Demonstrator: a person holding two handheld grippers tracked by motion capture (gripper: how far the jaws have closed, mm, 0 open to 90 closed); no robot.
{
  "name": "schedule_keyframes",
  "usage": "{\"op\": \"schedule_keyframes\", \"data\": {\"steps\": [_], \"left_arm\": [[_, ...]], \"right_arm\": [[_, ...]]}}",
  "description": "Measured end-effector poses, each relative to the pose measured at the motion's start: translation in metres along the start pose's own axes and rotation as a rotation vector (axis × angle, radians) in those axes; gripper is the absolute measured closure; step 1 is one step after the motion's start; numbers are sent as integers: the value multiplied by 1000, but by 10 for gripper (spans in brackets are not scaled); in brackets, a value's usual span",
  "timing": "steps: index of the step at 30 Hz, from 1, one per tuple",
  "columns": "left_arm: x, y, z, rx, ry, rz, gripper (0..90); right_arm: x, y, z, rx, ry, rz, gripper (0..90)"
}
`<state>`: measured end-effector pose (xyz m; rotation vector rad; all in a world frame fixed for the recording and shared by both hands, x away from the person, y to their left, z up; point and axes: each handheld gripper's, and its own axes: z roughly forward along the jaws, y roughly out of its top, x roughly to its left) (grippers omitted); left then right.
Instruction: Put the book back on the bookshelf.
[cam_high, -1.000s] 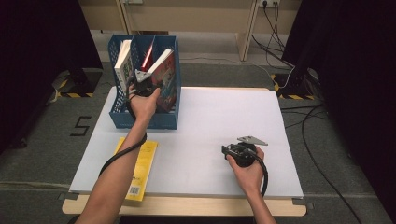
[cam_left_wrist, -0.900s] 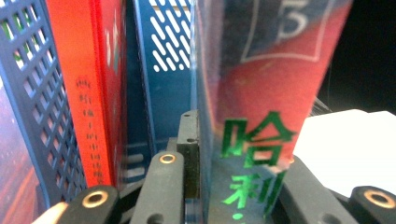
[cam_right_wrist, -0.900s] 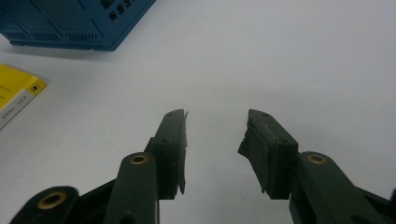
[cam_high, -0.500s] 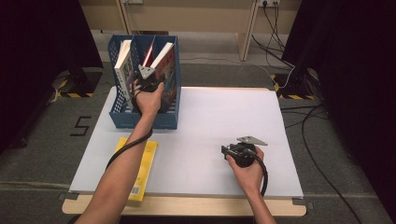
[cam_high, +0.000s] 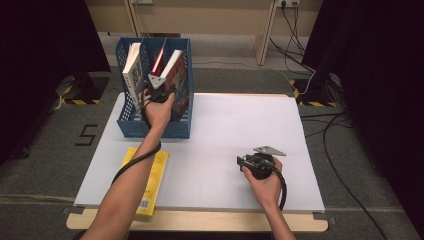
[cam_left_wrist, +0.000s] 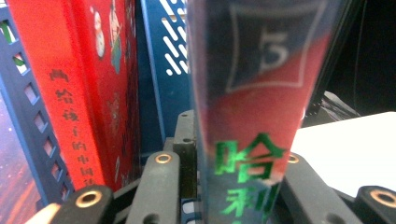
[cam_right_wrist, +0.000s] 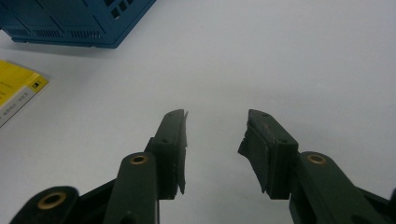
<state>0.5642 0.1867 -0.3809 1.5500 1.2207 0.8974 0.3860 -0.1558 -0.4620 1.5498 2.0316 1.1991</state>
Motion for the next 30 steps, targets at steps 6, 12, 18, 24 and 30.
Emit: {"op": "schedule_keyframes", "data": {"steps": [6,12,18,24,30], "left_arm": [[1,4,-12,9,-13,0,686],[1,-4,-26,28,-36,-11,693],[-1,-3,-23,39,-42,-32,709],[-1,1,-16,8,-65,-24,695],[-1,7,-10,-2,-61,-24,704]], "right_arm": [[0,0,-1,1,-2,-3,579],[0,-1,0,10,-2,-5,576],[1,-1,1,14,1,-1,574],[0,-1,0,13,-3,-2,574],[0,-1,1,15,-1,2,574]]}}
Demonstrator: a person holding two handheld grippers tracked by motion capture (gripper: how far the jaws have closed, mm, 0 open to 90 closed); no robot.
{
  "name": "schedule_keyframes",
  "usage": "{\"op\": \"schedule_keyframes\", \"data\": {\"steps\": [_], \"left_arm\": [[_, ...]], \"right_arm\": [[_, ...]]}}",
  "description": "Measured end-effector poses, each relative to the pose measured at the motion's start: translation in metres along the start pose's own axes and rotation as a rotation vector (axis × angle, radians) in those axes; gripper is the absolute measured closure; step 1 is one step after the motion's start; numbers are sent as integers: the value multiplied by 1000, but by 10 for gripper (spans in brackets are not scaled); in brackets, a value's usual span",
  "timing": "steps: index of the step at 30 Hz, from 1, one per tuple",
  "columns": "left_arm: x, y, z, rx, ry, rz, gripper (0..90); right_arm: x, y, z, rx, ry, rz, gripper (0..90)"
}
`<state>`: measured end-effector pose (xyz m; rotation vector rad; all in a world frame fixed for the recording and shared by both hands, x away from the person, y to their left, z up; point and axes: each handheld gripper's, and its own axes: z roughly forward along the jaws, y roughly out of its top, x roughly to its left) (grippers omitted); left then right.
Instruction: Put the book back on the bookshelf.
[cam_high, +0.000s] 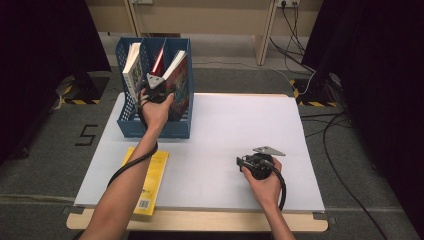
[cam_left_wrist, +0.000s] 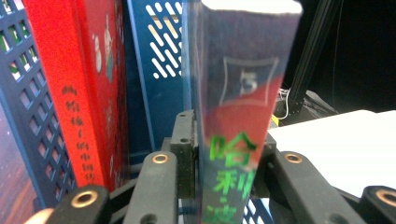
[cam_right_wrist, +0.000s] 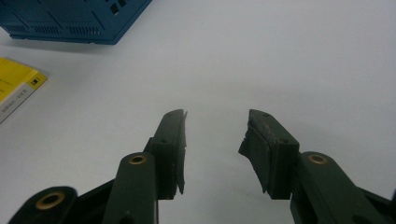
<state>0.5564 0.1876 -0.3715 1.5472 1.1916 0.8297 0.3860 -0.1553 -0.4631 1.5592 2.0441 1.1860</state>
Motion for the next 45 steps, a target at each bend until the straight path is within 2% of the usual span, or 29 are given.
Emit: {"op": "schedule_keyframes", "data": {"steps": [13,16,21,25,29,32,35,38,45], "left_arm": [[0,4,6,12,4,3,712],[-1,5,8,16,30,26,725],[0,7,11,12,30,-4,737],[2,7,12,-6,44,-22,739],[3,7,13,-28,64,-22,741],[6,8,10,-54,89,-34,741],[8,10,8,-82,94,-50,741],[7,9,10,-99,96,-41,740],[2,1,19,-112,142,-7,734]], "right_arm": [[0,0,0,-2,-2,-1,574],[0,0,0,0,-2,4,574],[0,0,0,-2,1,0,574],[0,0,1,-1,2,0,575],[-1,0,1,-6,1,-2,575],[-1,1,0,-8,1,0,575],[-2,1,0,-9,-1,0,575],[-1,0,2,-7,3,-3,575],[-1,0,1,-4,1,-7,575]]}}
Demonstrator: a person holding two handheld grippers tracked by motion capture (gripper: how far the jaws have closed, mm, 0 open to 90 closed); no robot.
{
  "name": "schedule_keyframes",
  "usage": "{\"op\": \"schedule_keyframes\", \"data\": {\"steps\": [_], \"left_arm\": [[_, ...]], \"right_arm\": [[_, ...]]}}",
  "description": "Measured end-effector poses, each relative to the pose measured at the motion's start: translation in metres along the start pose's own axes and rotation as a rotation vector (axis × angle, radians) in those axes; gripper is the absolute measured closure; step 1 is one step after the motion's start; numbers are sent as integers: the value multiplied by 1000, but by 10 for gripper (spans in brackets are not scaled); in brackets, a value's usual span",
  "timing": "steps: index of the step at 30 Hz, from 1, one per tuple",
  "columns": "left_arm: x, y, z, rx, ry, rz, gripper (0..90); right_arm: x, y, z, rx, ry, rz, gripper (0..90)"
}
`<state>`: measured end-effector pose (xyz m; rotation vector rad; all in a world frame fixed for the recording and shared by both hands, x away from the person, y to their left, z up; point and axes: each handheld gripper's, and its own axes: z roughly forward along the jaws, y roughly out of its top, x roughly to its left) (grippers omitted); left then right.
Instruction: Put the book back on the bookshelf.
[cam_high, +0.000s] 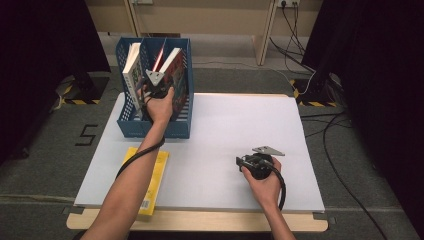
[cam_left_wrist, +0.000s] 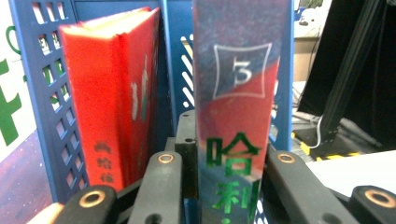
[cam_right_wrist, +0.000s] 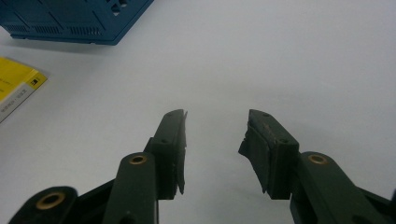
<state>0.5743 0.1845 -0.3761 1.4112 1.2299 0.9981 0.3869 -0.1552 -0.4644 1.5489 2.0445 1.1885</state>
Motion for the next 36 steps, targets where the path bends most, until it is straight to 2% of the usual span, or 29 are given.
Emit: {"op": "schedule_keyframes", "data": {"steps": [8,13,16,22,28,32,36], "left_arm": [[5,5,1,57,8,-12,710],[3,2,-3,86,-13,-4,647],[3,2,-8,96,-19,-9,627],[4,2,-29,112,-47,7,597],[8,-4,-52,144,-66,-4,634],[9,-10,-53,173,-74,-23,660],[9,-13,-50,174,-65,-32,720]], "right_arm": [[0,-1,1,11,4,-3,575],[0,-1,1,14,4,0,573],[-1,-1,1,16,3,1,571],[0,-1,0,19,4,5,568],[1,-1,0,22,4,8,565],[2,-1,0,22,8,9,563],[2,-2,-1,21,6,11,563]]}}
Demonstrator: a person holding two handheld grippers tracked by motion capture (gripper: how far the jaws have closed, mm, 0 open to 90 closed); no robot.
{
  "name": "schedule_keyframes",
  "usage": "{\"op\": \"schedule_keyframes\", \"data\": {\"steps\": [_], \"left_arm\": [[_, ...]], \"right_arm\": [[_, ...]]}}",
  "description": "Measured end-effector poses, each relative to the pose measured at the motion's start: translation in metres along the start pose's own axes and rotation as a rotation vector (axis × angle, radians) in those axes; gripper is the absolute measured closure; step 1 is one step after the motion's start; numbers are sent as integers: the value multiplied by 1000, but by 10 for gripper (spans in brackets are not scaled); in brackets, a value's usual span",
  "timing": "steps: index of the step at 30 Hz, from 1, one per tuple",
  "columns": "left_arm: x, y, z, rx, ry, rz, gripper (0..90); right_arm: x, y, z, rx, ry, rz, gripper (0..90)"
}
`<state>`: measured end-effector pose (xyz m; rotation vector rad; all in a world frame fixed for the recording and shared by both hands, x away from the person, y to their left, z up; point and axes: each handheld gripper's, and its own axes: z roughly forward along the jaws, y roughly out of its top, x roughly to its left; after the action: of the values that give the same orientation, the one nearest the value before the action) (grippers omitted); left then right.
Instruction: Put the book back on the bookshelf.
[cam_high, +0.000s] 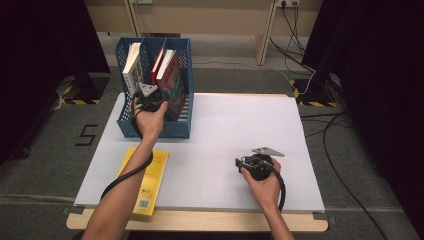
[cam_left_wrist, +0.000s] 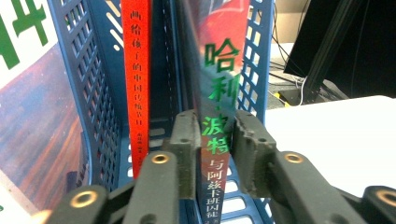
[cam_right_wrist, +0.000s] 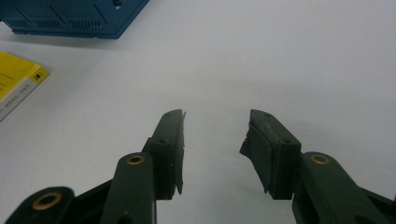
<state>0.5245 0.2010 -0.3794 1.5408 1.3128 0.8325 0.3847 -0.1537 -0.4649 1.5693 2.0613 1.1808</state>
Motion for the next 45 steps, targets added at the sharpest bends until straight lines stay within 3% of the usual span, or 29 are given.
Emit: {"op": "schedule_keyframes", "data": {"steps": [18,31,39,45], "left_arm": [[0,12,20,28,36,14,729],[2,13,25,30,31,12,716],[2,5,21,29,-7,6,608],[3,6,10,38,-29,11,477]], "right_arm": [[-1,-1,1,1,0,-6,563],[-1,-1,2,2,-3,-7,550],[-1,0,1,-2,-7,-3,540],[-1,0,1,-7,-9,-12,530]]}}
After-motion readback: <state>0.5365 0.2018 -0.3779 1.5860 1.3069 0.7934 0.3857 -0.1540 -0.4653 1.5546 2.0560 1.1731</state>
